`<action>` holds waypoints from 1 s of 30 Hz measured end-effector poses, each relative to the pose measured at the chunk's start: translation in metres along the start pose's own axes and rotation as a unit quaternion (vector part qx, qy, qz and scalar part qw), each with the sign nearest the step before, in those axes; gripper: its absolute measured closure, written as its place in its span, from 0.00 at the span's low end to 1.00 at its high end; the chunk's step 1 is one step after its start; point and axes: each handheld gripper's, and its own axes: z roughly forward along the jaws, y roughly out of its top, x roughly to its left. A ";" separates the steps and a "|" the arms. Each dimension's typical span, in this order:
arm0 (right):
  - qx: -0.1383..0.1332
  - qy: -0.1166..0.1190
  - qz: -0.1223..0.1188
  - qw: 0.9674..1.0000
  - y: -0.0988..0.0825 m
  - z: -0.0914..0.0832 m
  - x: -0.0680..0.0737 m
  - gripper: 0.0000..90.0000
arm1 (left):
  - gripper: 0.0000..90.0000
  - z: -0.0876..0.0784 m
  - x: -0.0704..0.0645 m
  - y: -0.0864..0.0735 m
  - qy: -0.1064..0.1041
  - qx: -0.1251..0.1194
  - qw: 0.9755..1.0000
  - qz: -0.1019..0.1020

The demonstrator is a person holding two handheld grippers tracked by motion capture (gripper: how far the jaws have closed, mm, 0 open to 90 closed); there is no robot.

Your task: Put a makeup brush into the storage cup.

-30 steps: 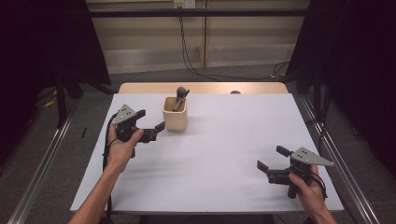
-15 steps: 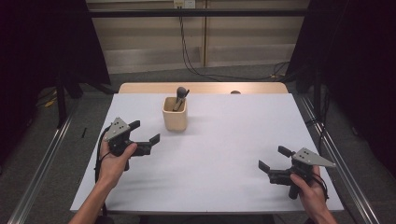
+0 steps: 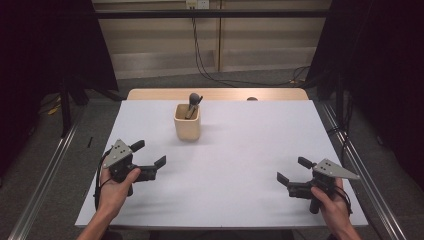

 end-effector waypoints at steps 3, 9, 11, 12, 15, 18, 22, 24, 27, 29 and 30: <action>-0.002 0.000 -0.001 1.000 0.000 0.000 0.000 0.01 | 0.04 -0.004 -0.004 -0.004 0.003 0.001 1.000 -0.002; -0.001 0.000 -0.003 1.000 0.000 -0.001 0.000 0.01 | 0.03 -0.014 -0.008 -0.013 0.014 0.014 1.000 0.008; -0.001 0.000 -0.003 1.000 0.000 0.000 0.000 0.01 | 0.03 -0.018 -0.009 -0.015 0.024 0.013 1.000 0.009; 0.000 0.000 -0.003 1.000 0.000 -0.001 0.001 0.01 | 0.03 -0.019 -0.009 -0.016 0.019 0.014 1.000 0.006; -0.003 -0.001 -0.002 1.000 0.000 -0.001 0.000 0.01 | 0.03 -0.023 -0.012 -0.021 0.018 0.018 1.000 0.002; -0.003 -0.001 -0.001 1.000 0.000 -0.002 0.000 0.01 | 0.03 -0.027 -0.015 -0.027 0.017 0.032 0.999 -0.001; -0.001 -0.001 -0.002 1.000 0.000 -0.001 0.000 0.01 | 0.04 -0.030 -0.014 -0.033 0.021 0.037 0.999 -0.007; -0.002 0.001 -0.001 1.000 0.000 -0.002 0.001 0.01 | 0.03 -0.031 -0.015 -0.034 0.020 0.041 0.999 0.006; -0.002 0.000 0.001 1.000 0.000 -0.003 0.000 0.01 | 0.03 -0.032 -0.014 -0.037 0.017 0.039 0.999 -0.006; -0.005 0.000 -0.001 1.000 0.000 -0.003 0.000 0.01 | 0.03 -0.035 -0.013 -0.036 0.018 0.032 0.999 -0.006; -0.004 0.000 -0.003 1.000 0.000 -0.004 0.000 0.00 | 0.03 -0.036 -0.013 -0.036 0.018 0.030 0.999 -0.013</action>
